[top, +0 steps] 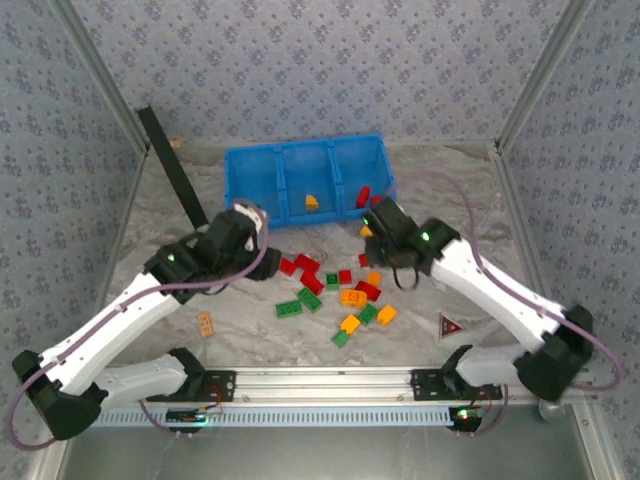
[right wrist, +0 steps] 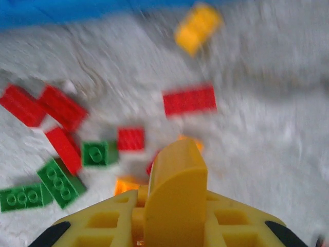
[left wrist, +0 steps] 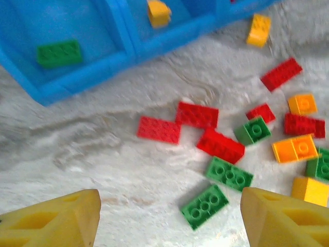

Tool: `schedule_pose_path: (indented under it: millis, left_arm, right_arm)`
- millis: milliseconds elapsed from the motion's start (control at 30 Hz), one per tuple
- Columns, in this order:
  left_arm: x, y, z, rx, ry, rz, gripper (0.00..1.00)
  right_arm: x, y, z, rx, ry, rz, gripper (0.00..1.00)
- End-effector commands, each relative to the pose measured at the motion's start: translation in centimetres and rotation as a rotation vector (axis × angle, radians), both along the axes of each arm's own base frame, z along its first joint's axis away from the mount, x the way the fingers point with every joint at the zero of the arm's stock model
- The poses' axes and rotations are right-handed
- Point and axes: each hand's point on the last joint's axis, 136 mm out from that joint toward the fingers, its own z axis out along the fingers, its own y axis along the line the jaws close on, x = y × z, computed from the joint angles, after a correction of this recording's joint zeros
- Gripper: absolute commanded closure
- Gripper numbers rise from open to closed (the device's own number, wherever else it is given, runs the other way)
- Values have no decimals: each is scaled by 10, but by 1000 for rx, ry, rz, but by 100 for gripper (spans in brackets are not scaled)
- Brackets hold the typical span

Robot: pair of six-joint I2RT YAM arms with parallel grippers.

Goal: Sort the legos into containers by color
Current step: Place the lego in the container.

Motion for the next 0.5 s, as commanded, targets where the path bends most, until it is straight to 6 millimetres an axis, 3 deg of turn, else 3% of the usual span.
schedule_pose_path:
  millis: [0,133,300,467]
  left_arm:
    - [-28,-18,-41,-20,92,-37,29]
    - [-56,-46,-76,-47,115,-99,28]
    - [-75,-68,-99,-10,51,-174,21]
    - [-90,-92,-112,11,34,-256,20]
  right_arm:
    - [58,34,41,-110,-188,191,79]
    - [113,81,49,-115,-265,269,79]
    - [169,122,19,-157,-288,325,79]
    - [202,145,-16,-154,-258,364,76]
